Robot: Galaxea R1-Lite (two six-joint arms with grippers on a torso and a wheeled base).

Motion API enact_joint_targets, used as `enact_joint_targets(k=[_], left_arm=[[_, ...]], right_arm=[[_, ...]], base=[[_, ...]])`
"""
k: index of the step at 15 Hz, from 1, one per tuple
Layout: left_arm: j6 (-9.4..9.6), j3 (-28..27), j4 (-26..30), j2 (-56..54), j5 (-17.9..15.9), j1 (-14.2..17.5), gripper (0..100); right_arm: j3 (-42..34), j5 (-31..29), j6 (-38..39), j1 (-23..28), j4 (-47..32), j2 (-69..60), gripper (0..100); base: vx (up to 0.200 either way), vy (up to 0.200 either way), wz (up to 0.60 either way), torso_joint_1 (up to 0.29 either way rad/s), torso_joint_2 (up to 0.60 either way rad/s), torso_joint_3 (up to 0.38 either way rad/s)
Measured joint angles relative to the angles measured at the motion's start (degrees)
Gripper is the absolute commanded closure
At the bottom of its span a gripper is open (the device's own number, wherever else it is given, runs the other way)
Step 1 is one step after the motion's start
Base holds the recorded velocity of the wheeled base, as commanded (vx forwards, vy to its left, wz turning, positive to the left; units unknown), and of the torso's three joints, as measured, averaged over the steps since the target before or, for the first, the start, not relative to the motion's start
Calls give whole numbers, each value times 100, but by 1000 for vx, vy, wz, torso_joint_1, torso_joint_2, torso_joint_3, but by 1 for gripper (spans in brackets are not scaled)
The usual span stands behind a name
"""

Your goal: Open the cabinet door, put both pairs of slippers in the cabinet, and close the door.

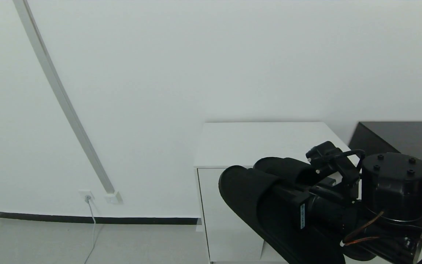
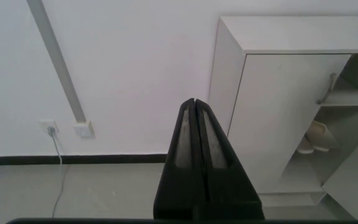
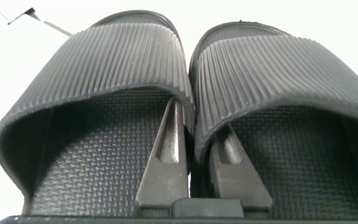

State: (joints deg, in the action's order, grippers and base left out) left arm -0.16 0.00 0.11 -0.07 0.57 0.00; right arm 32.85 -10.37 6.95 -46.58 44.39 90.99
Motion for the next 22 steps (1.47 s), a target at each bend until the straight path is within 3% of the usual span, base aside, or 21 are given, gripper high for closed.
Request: enact_joint_targets(k=[11, 22], left_arm=[[0, 0, -1, 0, 2, 0, 100], [2, 0, -1, 0, 2, 0, 100]], right_arm=[[-9, -10, -2, -28, 6, 35, 100], [-85, -27, -30, -91, 4, 44, 100]], base=[[0, 0, 0, 0, 0, 0], [0, -200, 0, 2, 0, 1]])
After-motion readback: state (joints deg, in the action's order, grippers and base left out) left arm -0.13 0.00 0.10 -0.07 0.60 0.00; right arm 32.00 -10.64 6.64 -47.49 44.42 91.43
